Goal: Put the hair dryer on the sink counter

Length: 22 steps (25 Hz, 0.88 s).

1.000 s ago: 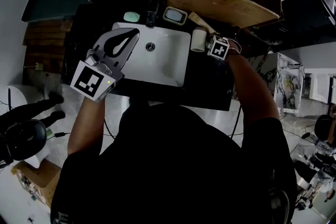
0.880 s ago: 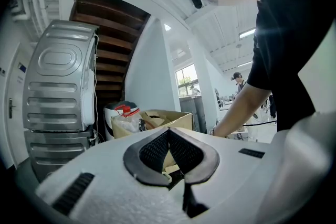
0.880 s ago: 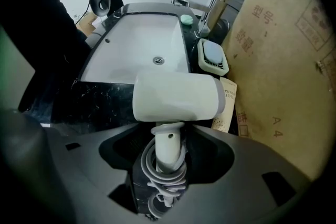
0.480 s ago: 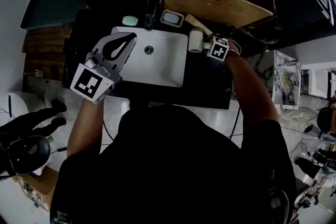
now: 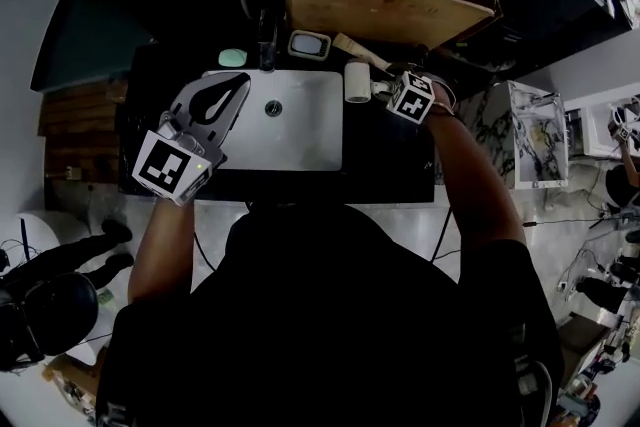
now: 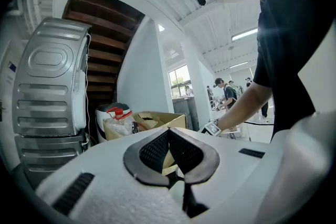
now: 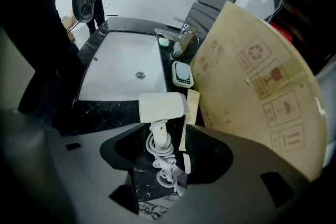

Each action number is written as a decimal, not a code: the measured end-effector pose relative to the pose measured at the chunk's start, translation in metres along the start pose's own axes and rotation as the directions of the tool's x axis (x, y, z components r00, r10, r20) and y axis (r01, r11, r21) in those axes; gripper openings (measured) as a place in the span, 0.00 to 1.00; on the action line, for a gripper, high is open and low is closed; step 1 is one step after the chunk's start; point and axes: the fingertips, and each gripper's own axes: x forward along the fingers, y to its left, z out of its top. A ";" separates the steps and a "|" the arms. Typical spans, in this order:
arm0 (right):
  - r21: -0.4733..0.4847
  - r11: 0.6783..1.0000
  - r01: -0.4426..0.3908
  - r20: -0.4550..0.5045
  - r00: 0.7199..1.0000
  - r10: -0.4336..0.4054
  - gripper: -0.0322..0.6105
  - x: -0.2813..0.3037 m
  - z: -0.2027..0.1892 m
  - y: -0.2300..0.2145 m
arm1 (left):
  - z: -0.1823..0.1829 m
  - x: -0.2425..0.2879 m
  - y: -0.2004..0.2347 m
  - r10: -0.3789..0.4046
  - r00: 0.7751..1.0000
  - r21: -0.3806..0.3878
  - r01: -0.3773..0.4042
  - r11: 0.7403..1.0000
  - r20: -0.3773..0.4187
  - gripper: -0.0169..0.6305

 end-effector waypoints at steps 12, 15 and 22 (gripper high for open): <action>0.307 0.936 0.173 0.106 0.971 -0.215 0.32 -0.065 -0.001 -0.007 | 0.002 0.023 -0.009 -0.100 0.994 0.041 0.099 0.994 0.030 0.05; 0.427 0.890 0.162 0.168 0.952 -0.254 0.26 -0.080 0.002 -0.009 | 0.005 0.032 -0.016 -0.124 0.992 0.044 0.122 0.992 0.036 0.05; 0.606 0.783 0.142 0.280 0.883 -0.377 0.10 -0.122 0.008 -0.016 | 0.017 0.047 -0.023 -0.170 0.984 0.060 0.167 0.984 0.052 0.05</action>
